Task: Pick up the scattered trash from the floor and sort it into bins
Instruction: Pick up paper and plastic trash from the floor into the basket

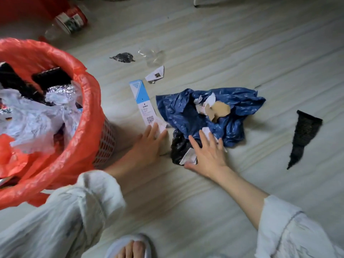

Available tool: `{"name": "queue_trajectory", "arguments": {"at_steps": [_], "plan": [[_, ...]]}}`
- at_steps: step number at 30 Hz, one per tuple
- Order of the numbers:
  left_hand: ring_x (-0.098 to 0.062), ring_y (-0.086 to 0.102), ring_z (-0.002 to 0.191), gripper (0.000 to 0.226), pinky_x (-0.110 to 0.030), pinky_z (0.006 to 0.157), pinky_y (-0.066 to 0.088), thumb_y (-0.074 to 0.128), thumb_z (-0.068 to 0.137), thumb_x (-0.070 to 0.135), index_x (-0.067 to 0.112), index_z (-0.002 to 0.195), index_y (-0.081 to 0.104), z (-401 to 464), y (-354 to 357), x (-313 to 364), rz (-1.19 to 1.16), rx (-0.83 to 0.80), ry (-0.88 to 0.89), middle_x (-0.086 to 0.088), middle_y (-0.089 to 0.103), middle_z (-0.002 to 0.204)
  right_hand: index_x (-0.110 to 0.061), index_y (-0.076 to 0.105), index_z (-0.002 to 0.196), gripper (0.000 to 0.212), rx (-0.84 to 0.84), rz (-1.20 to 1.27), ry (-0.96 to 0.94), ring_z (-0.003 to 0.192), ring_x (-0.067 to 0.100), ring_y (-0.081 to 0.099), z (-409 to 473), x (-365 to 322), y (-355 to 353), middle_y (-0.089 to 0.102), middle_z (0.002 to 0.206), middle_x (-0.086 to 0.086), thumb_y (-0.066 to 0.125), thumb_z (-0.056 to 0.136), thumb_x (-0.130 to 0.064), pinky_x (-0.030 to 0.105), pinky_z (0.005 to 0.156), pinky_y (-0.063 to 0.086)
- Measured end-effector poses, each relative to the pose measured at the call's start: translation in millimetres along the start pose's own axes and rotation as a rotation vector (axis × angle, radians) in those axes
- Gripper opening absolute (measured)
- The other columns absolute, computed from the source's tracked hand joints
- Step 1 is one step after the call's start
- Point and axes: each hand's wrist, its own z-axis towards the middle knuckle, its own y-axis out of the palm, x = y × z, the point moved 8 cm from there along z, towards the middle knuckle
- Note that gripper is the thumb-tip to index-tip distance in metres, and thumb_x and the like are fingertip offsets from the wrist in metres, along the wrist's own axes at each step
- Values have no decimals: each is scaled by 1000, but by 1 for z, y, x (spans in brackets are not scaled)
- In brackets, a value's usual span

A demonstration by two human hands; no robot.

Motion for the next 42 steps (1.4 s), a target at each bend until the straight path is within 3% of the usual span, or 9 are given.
{"name": "queue_trajectory", "arguments": {"at_steps": [2,6,10,14,21,24,28,36,42], "plan": [[-34,11,139,75,-45,108,28,52,85,24,18,146,9,-9,1,4,-40,13,-8,-17,2,153,-30,20,147,78,55,16,-63,142,35,14,-14,-6,1,14,156,10,53,82,-59,55,111,17],[-34,27,129,63,-41,104,31,49,83,14,16,140,21,-44,12,16,-81,62,-24,-14,19,145,-28,72,101,62,153,69,-135,92,33,66,-35,-5,3,68,110,9,87,41,-17,46,71,54],[-31,37,120,52,-39,97,35,43,89,11,19,138,31,-68,28,16,-69,116,-100,-13,37,136,-23,65,117,52,184,293,-149,115,33,50,-50,-1,-2,55,131,8,60,71,2,43,93,41],[-33,41,113,58,-41,86,35,54,82,10,18,136,35,-66,26,4,-230,244,-101,-12,42,128,-30,60,123,43,147,393,-119,135,18,27,-57,4,-10,33,149,-4,51,85,-12,34,108,26],[-25,-4,144,65,-45,114,11,41,95,14,36,146,8,-51,46,5,-173,67,-35,2,-8,157,-30,70,108,24,21,664,-3,141,20,22,-57,6,-8,28,153,1,64,84,-32,30,115,18],[-29,20,141,52,-43,107,26,49,92,15,24,141,33,-58,40,9,-172,190,-30,-6,18,155,-29,71,106,22,-25,659,16,137,22,30,-54,6,-2,32,151,3,63,85,-31,27,110,23],[-30,67,91,48,-38,71,52,83,47,4,14,91,67,-62,28,14,-74,315,29,-13,68,107,-18,73,103,20,72,708,46,124,22,48,-54,9,-7,51,135,5,65,85,-20,24,104,33],[-33,57,101,36,-37,85,40,57,72,4,10,107,60,-67,14,9,-161,339,-56,-13,65,106,-21,64,117,34,212,648,-112,120,16,55,-71,5,-30,59,129,5,64,84,-13,15,105,31],[-35,61,87,27,-41,74,44,61,69,-1,8,94,61,-74,19,5,-224,344,-88,-14,67,90,-20,66,116,36,268,679,-158,117,10,57,-79,2,-36,63,124,4,62,82,-8,22,104,39]]}}
